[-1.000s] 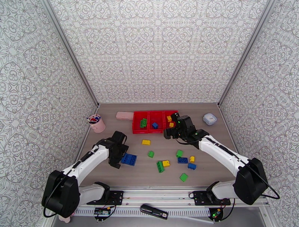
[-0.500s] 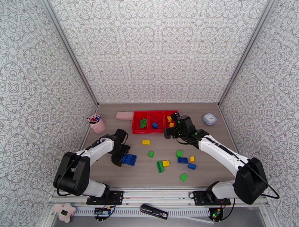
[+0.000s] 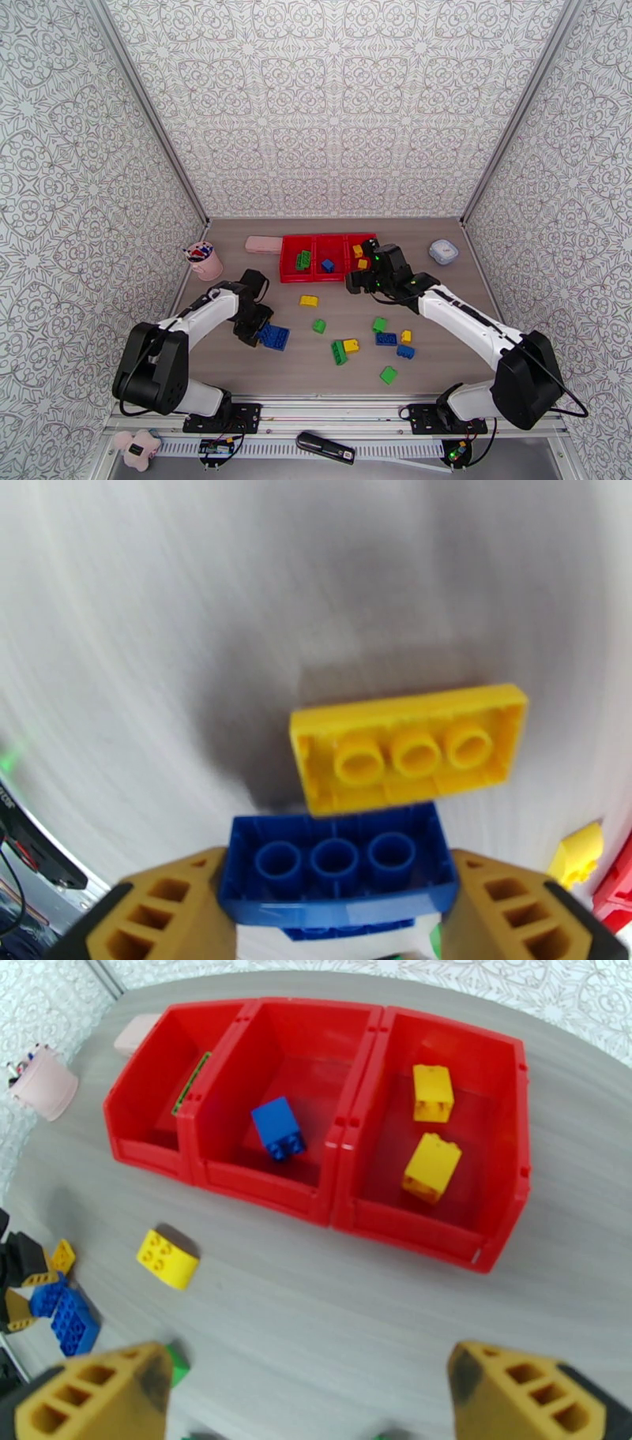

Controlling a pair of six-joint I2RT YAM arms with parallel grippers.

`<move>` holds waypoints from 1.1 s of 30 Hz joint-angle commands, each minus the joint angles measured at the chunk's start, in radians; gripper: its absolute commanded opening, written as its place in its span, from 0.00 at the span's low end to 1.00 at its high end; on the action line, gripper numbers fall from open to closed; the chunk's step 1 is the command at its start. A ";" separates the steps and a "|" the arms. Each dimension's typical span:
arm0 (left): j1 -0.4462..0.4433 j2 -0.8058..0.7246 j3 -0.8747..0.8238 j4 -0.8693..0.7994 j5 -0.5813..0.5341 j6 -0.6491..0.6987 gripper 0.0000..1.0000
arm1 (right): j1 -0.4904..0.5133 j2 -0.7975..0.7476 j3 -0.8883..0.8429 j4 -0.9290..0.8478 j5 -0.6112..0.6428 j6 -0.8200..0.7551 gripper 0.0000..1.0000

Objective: Sort the legos into containers by color

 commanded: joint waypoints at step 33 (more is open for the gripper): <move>-0.307 0.744 1.210 -0.057 -0.102 0.001 0.54 | 0.001 -0.196 -0.106 -0.015 0.068 0.002 0.96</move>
